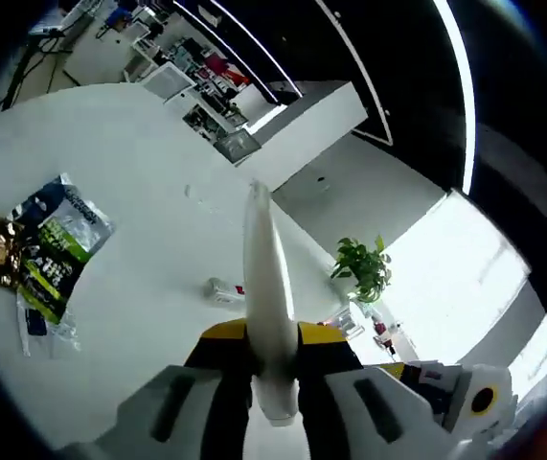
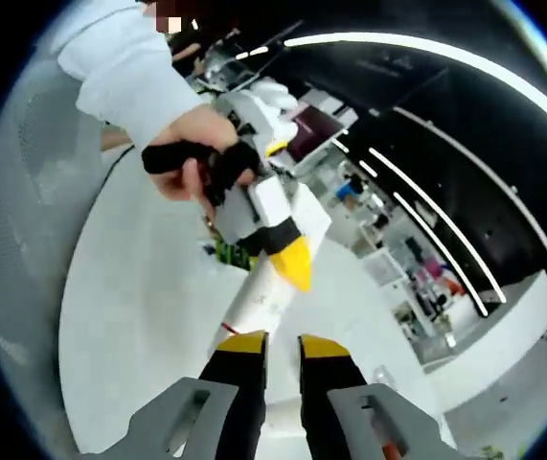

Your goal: Arrange the skincare products in the storage area until every visible bottle or jar stands upright without overlapping.

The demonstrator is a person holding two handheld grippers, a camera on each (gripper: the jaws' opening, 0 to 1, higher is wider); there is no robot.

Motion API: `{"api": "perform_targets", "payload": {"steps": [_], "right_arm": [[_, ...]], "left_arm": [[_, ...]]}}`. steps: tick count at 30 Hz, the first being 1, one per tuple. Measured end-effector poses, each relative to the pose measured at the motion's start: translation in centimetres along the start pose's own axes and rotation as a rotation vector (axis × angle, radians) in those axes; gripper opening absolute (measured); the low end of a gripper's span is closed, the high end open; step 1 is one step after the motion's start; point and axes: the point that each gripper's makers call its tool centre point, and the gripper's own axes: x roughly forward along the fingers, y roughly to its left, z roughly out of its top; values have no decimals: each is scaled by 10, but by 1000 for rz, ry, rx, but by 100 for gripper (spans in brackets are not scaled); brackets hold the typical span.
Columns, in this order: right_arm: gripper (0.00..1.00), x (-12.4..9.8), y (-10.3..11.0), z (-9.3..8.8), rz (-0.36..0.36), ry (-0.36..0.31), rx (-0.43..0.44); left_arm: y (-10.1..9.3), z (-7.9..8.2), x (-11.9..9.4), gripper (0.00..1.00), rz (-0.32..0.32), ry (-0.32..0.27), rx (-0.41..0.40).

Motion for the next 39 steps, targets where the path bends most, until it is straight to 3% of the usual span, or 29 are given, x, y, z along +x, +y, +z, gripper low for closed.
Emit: {"api": "perform_targets", "payload": {"steps": [2, 4, 7, 10, 13, 15, 20, 29, 34, 39], "right_arm": [[4, -4, -8, 4, 5, -16, 65], [4, -8, -15, 5, 6, -12, 77], [5, -14, -25, 9, 25, -16, 116], [5, -19, -34, 15, 44, -41, 165], [5, -21, -42, 19, 64, -63, 208], [5, -22, -46, 18, 75, -67, 208], [8, -29, -43, 21, 162, -71, 213], [7, -31, -49, 33, 340, -79, 102], [10, -27, -57, 33, 409, -32, 41], [9, -25, -51, 26, 528, 56, -60]], "left_arm": [[-9, -3, 3, 10, -38, 30, 107], [-14, -6, 4, 10, -59, 54, 166], [-27, -17, 5, 10, -135, 118, 384], [-33, -30, 6, 10, -159, 195, 494], [-45, -41, 6, 10, -216, 223, 530], [-49, -48, 6, 10, -255, 246, 608], [-55, -62, 3, 10, -321, 310, 693], [-51, -65, 12, 10, -348, 322, 807], [-51, -64, 19, 10, -363, 320, 817], [-52, -67, 25, 10, -389, 325, 854]]}}
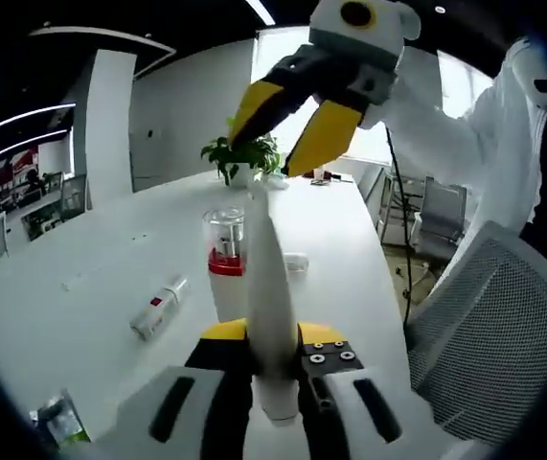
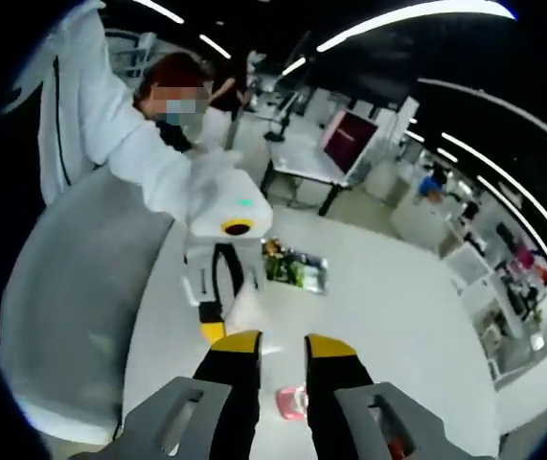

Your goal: Arrange the skincare products in the storage area until every visible bottle or jar stands upright without overlapping.

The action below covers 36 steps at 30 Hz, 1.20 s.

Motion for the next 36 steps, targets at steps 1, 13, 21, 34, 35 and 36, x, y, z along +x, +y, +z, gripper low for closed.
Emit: {"api": "perform_targets", "payload": {"steps": [1, 13, 21, 34, 35, 36], "right_arm": [[9, 1, 1, -2, 31, 32, -17], [1, 27, 13, -5, 292, 160, -126], [0, 41, 7, -17, 355, 243, -135], [0, 44, -5, -20, 336, 361, -84], [0, 44, -7, -20, 321, 372, -69], [0, 44, -8, -18, 315, 372, -63]], "left_arm": [[1, 0, 2, 10, -4, 2, 6], [6, -1, 14, 11, -38, -15, 57], [16, -6, 20, 11, -47, -13, 85], [29, -2, 26, 14, -45, -51, 113], [32, -3, 25, 14, -37, -47, 102], [35, -3, 23, 14, -21, -49, 81]]}}
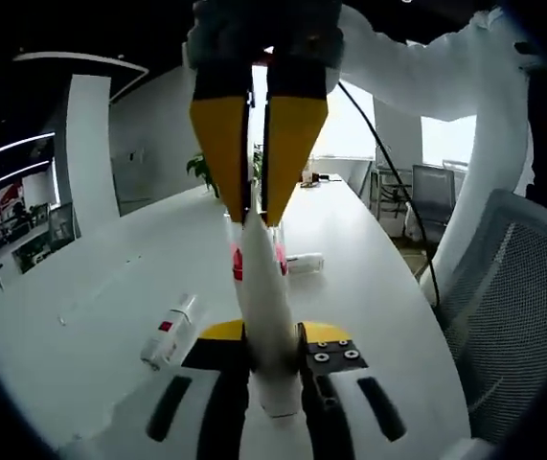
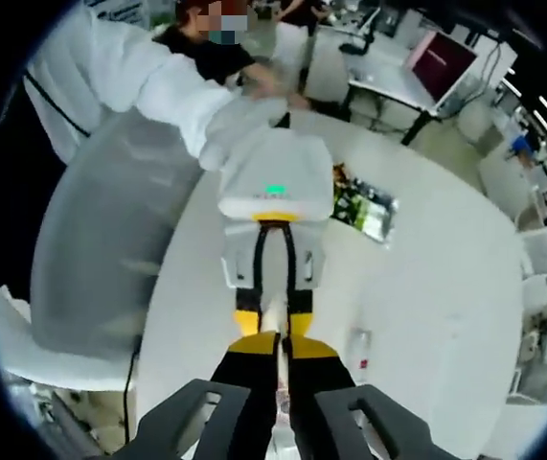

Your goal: Arrange the skincare products in the storage area until every visible bottle or jar stands upright without overlapping.

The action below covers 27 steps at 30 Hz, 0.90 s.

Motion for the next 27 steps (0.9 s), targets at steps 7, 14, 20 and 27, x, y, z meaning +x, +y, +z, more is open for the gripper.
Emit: {"api": "perform_targets", "payload": {"steps": [7, 14, 20, 27], "right_arm": [[0, -7, -6, 8, -37, 17, 3], [0, -7, -1, 8, -21, 15, 16], [0, -5, -1, 9, -17, 19, 11], [0, -4, -2, 11, 2, 26, 13]], "left_arm": [[7, -2, -7, 17, 32, 4, -18], [4, -3, -10, 18, 35, 6, -17], [3, -3, -13, 18, 38, 11, -25], [4, -7, -20, 18, 42, 31, -37]]}}
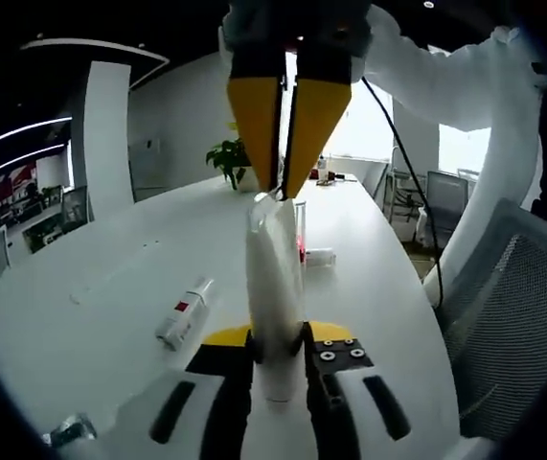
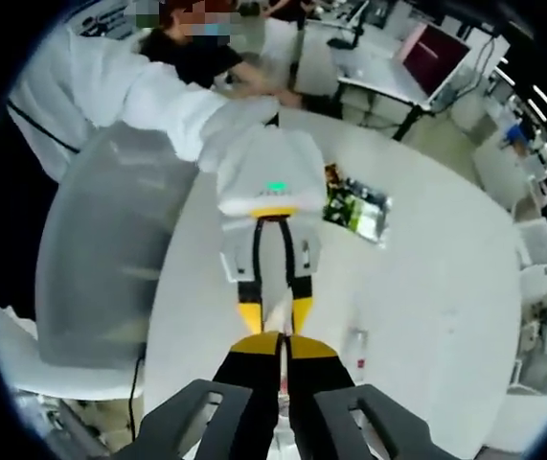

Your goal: Arrange the skincare products in the storage area until every visible bottle or jar stands upright without overlapping.

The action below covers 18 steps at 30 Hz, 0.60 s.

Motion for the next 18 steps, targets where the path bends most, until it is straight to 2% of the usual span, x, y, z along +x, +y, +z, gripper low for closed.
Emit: {"api": "perform_targets", "payload": {"steps": [3, 4, 5, 9, 18], "right_arm": [[0, 3, -1, 0, 15, 8, 19], [0, 8, 5, -4, 59, 28, 22], [0, 11, 6, -4, 68, 31, 13], [0, 14, 6, -3, 58, 56, 12], [0, 11, -3, -14, 47, 83, 109]], "left_arm": [[0, -1, -2, 18, 3, 2, -9], [-1, -2, -2, 18, 0, 3, -7], [-2, -2, -2, 19, -4, 5, -7], [-2, -3, -2, 18, 1, 7, -1], [4, -1, 8, 19, -1, 1, 4]]}}
